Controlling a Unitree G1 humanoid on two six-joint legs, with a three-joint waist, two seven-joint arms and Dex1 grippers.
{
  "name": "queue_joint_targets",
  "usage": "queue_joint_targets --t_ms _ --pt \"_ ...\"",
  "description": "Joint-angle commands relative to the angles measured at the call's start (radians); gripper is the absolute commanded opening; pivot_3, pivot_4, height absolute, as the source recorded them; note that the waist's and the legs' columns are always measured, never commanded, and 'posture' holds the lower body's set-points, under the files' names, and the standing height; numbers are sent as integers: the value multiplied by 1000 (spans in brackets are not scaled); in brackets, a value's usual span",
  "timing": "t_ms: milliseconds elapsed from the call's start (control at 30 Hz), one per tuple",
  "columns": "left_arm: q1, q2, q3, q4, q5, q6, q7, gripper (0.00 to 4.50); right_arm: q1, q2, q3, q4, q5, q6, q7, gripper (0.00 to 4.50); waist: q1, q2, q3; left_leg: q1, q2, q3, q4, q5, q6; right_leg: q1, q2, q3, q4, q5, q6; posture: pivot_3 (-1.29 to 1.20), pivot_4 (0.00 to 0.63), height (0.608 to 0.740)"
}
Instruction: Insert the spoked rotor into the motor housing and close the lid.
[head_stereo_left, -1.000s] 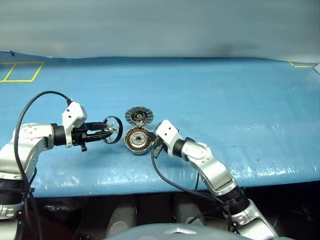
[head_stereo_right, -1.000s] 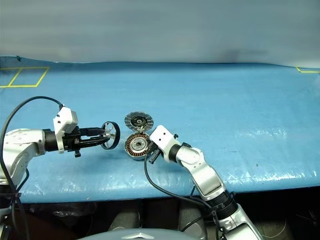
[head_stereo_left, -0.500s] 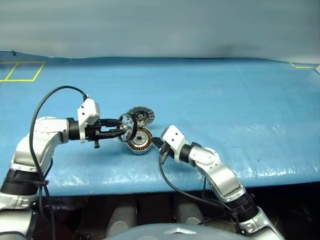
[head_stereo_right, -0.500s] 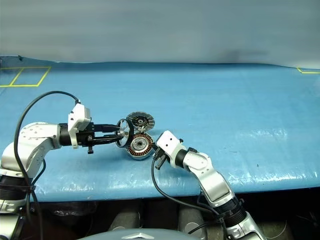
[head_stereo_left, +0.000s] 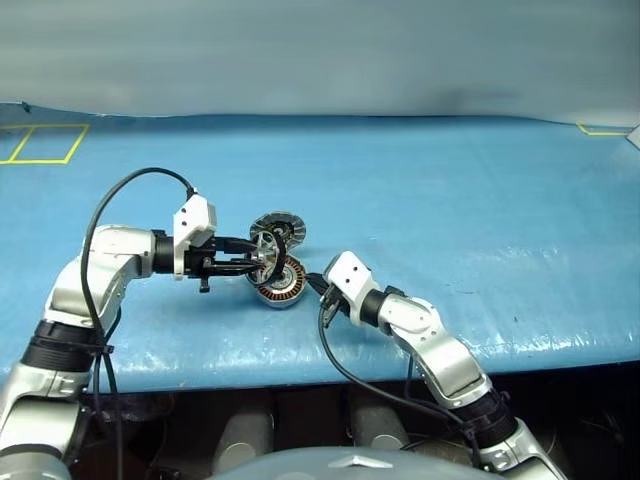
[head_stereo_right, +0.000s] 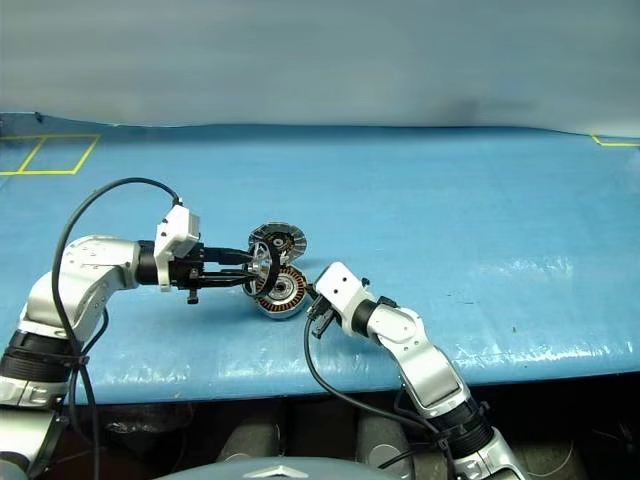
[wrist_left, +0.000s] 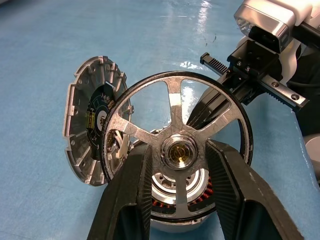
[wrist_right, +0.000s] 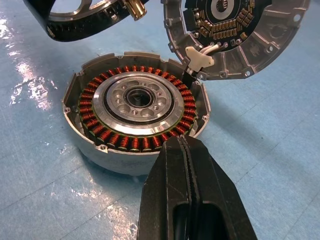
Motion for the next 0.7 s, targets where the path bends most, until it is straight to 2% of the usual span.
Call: queue_joint_targets --t_ms 33,700 --pt "-15 4 -8 1 21 -38 -16 1703 4 -3 -12 -36 -2 -11 -3 0 0 0 0 0 0 0 0 0 0 0 0 0 0 0 0 0 150 740" --pt "-22 -46 -38 83 103 -113 -11 1703 6 -14 -11 -86 -1 -6 4 0 9 0 0 0 0 0 1 0 0 0 0 0 0 0 1 0 150 740"
